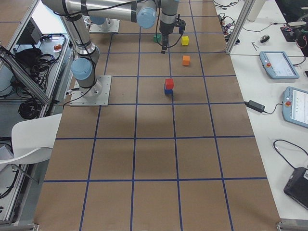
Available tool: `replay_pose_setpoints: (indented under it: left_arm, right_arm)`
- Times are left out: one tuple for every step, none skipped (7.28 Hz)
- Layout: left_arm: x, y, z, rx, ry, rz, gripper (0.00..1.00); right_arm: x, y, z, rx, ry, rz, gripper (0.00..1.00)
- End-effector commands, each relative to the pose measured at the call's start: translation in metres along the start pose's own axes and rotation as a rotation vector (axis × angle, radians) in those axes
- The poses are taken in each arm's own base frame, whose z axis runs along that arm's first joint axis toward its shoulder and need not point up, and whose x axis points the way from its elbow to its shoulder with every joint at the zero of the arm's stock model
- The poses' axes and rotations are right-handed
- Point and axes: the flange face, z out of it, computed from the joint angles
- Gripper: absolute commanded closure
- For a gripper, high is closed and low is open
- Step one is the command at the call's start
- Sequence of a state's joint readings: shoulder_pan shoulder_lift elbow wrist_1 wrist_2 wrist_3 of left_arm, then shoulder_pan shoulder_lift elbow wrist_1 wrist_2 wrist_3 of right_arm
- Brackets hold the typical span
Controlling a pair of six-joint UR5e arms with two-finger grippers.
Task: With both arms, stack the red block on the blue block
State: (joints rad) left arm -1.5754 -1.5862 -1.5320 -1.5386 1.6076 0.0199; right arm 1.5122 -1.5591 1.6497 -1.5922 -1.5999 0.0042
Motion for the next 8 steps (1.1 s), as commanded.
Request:
replay_pose_setpoints:
  left_arm:
    - [0.000,0.000,0.000,0.000,0.002,0.000,0.00]
    - [0.000,0.000,0.000,0.000,0.002,0.000,0.00]
    - [0.000,0.000,0.000,0.001,0.003,0.000,0.00]
    - [0.000,0.000,0.000,0.001,0.003,0.000,0.00]
    - [0.000,0.000,0.000,0.001,0.005,0.000,0.00]
    - [0.000,0.001,0.001,-0.002,0.003,0.000,0.00]
    - [0.001,0.002,-0.001,0.000,0.006,0.011,0.00]
    - [0.002,0.001,0.000,-0.002,0.009,0.012,0.00]
  right_arm:
    - [-0.002,0.009,-0.024,0.040,0.004,0.012,0.00]
    - [-0.003,0.016,-0.032,0.054,0.003,0.009,0.00]
    - [-0.005,0.018,-0.035,0.061,-0.014,0.009,0.00]
    - [-0.004,0.018,-0.034,0.059,-0.010,0.009,0.00]
    - [-0.004,0.020,-0.033,0.056,-0.008,0.009,0.00]
    - [-0.003,0.020,-0.032,0.051,0.000,0.009,0.00]
    - [-0.003,0.020,-0.031,0.050,0.000,0.009,0.00]
    - [-0.003,0.020,-0.031,0.050,0.001,0.009,0.00]
